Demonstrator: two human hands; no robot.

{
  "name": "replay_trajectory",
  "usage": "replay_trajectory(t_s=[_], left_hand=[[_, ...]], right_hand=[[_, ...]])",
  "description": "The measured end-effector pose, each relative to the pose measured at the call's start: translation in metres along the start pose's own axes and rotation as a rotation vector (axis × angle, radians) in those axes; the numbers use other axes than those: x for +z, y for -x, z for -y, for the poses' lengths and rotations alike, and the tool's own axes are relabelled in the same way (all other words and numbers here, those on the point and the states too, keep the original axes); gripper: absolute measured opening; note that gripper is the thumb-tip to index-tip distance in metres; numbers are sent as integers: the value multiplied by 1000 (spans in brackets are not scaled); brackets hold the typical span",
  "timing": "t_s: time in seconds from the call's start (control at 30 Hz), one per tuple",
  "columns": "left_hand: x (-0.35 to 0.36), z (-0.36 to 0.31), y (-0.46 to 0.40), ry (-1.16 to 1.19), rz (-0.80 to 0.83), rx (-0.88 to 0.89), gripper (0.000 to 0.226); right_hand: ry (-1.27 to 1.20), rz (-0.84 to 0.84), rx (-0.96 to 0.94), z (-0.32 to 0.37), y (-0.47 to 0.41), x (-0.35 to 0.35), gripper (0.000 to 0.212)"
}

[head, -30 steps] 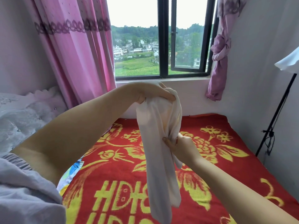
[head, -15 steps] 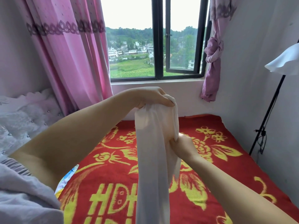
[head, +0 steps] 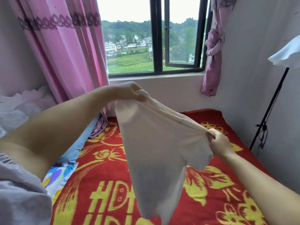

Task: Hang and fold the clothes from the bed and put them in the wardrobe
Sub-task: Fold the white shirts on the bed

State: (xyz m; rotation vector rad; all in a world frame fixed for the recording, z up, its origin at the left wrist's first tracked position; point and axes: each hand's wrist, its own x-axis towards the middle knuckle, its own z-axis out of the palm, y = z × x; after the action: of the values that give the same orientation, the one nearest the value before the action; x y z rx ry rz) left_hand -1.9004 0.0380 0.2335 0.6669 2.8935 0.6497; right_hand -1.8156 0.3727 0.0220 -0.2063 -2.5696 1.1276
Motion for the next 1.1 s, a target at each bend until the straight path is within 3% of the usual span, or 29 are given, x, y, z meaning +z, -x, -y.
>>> replay_trajectory(t_s=[0.13,0.23,0.33,0.43,0.57,0.73,0.83,0.9,0.97,1.1], left_hand=[[36,6,-64,-78,-226,82,14],[53,-10,-122,-147,-393,76,20],[59,-36,-164,-57,-584,106,19],[62,-51,-181,20,-679,158,24],[73,-36,-177,69,-719,183,28],[133,34,-126,-58,-618,161,26],[194,101,-69,-200,-526,202,22],[244,153,-24,-282,-441,269,20],[297,205,25,-378,-312,322,17],[390,291,115,-574,-26,445,20]], right_hand=[[217,26,-13,-30,-34,-41,31],[332,-120,11,-39,-78,-73,22],[342,-321,-20,-35,-118,-118,20],[329,-421,-167,-34,-132,-162,31],[367,-387,-408,-31,-109,-175,45],[454,-207,-538,-51,-35,-97,45],[544,-113,-678,-81,29,-9,29],[555,20,-658,-109,81,57,14],[588,250,-551,-139,133,121,31],[714,859,-346,-177,232,235,33]])
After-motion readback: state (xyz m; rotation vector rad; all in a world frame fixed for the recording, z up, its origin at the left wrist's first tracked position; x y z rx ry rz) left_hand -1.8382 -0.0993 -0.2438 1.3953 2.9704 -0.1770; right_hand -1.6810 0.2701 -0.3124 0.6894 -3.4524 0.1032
